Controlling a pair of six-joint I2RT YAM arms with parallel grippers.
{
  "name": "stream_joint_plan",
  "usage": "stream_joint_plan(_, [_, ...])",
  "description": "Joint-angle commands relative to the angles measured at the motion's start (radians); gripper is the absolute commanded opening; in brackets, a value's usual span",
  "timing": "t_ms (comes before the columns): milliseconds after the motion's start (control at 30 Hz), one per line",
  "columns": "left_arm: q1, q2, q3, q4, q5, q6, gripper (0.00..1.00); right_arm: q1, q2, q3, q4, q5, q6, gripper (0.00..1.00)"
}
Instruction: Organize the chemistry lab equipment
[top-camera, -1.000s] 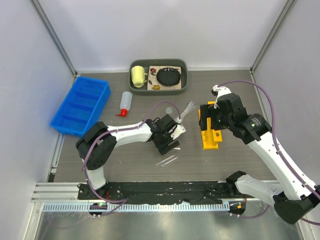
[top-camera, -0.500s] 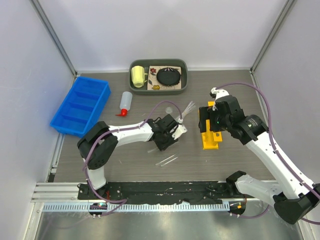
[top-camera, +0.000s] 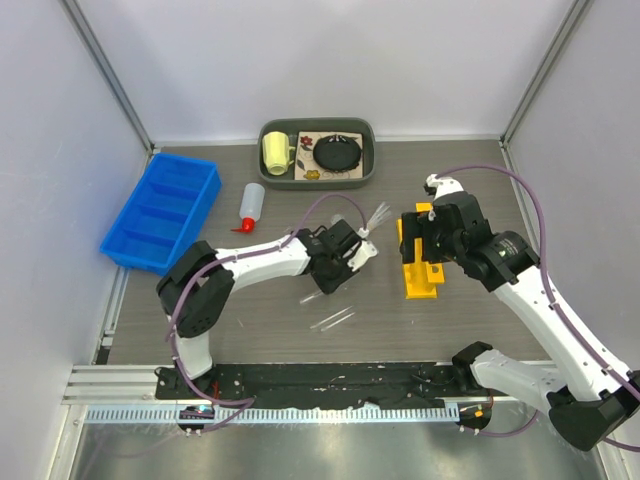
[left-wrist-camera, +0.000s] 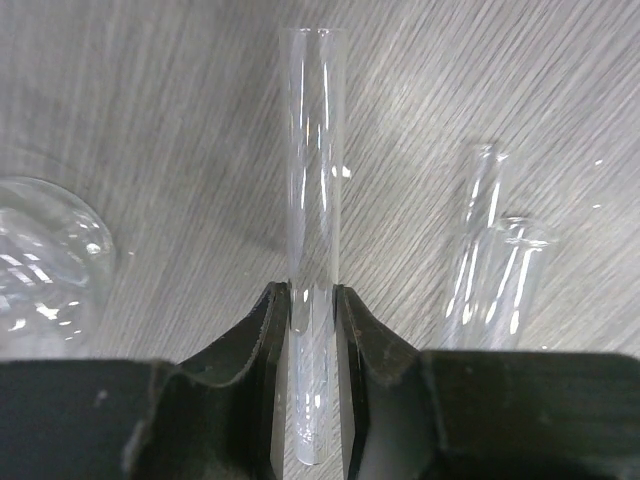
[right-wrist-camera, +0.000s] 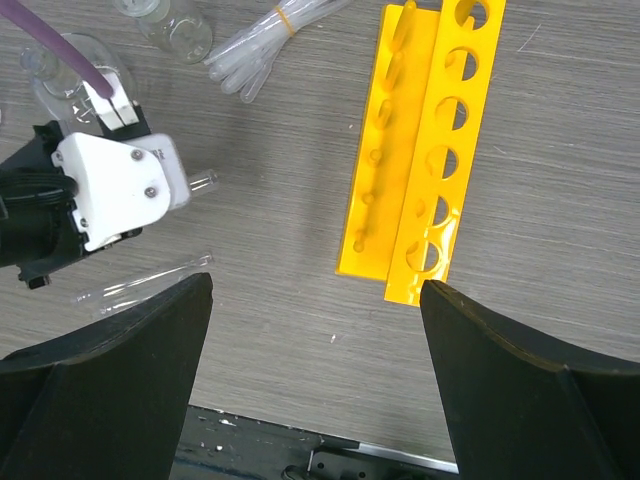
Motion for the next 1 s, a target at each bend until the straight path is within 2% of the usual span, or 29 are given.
stream_joint_plan(0, [0.005, -0.112, 0.097, -0.050, 0.042, -0.025, 0.10, 0.003, -0.032, 0.047, -0.005, 0.028, 0.013, 0.90])
stream_joint_plan(200, [0.005, -0.171, 0.227, -0.093, 0.200, -0.047, 0.10, 0.005, -0.060, 0.136, -0.089, -0.036, 0.018, 0.91])
stream_joint_plan(367, [0.007, -0.244, 0.240, 0.028, 0.336, -0.125, 0.09, 0.005, -0.092, 0.225, -0.167, -0.137, 0.027, 0.91])
stream_joint_plan(500, [0.005, -0.292, 0.152, 0.257, 0.499, -0.235, 0.09, 0.005, -0.075, 0.352, -0.259, -0.172, 0.030, 0.91])
stream_joint_plan(600, [0.007, -0.327, 0.090, 0.363, 0.553, -0.306, 0.10, 0.005, -0.060, 0.397, -0.275, -0.252, 0.025, 0.90])
stream_joint_plan(800, [0.007, -0.391, -0.022, 0.604, 0.642, -0.397, 0.11, 0.005, -0.051, 0.374, -0.194, -0.391, 0.024, 0.90])
stream_joint_plan(967, [0.008, -0.430, -0.082, 0.674, 0.696, -0.415, 0.11, 0.005, -0.008, 0.365, -0.168, -0.459, 0.038, 0.89])
